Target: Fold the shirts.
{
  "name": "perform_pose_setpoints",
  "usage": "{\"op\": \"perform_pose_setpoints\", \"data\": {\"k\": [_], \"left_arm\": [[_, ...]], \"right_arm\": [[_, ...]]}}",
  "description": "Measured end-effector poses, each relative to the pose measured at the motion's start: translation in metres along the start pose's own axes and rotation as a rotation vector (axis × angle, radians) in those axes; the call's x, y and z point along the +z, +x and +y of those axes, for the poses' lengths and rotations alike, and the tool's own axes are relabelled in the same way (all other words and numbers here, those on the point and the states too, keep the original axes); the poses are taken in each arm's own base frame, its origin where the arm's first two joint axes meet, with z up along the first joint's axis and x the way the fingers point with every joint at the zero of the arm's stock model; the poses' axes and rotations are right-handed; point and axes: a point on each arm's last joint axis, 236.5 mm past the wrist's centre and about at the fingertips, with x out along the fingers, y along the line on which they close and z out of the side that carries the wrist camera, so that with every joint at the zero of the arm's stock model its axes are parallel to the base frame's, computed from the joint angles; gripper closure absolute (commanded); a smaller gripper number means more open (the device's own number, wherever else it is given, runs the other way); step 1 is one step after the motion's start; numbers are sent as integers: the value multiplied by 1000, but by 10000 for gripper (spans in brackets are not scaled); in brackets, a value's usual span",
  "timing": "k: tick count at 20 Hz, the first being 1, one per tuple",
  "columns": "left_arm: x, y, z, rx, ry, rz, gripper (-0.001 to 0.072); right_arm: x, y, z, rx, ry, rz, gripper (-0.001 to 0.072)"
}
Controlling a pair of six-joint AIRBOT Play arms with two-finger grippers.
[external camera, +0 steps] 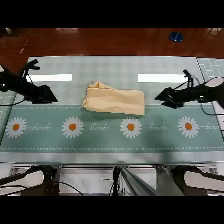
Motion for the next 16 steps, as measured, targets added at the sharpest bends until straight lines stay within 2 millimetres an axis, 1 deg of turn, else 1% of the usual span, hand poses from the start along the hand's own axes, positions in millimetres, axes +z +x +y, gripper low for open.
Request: {"op": "perform_pose_setpoints", "data": {"k": [2, 3, 4, 5, 6, 7, 9, 10, 11, 12, 14, 16], "left_arm": [[-2, 6, 2, 8, -8, 3, 308], [-2, 7, 3, 10, -9, 4, 308], [-4, 9, 2, 12, -7, 11, 308], [-4, 10, 2, 13, -5, 13, 308], [-4, 12, 1, 13, -5, 16, 308], [-4, 13, -1, 13, -1, 15, 308], [-4, 14, -4, 8, 4, 17, 308], [-4, 15, -6, 2, 6, 16, 308], [-4, 15, -8, -4, 6, 15, 308], [-3, 15, -11, -14, 7, 12, 308], [-1, 15, -18, -40, 5, 0, 308], [2, 13, -27, -72, 3, -15, 308]], "right_arm": [[0, 32, 12, 53, 21, 9, 118], [-3, 48, 18, 72, 34, 22, 152], [-7, 61, 25, 93, 45, 32, 249], [-9, 74, 32, 108, 52, 36, 363], [-13, 83, 36, 114, 53, 44, 515], [-15, 91, 40, 118, 47, 48, 688], [-15, 95, 54, 150, 37, 51, 686], [-14, 91, 62, 169, 26, 55, 686], [-9, 82, 72, 194, 9, 48, 686], [-2, 68, 83, 219, -13, 30, 686], [16, 24, 104, 263, -63, -31, 686], [38, -38, 114, 263, -80, -137, 686]]}}
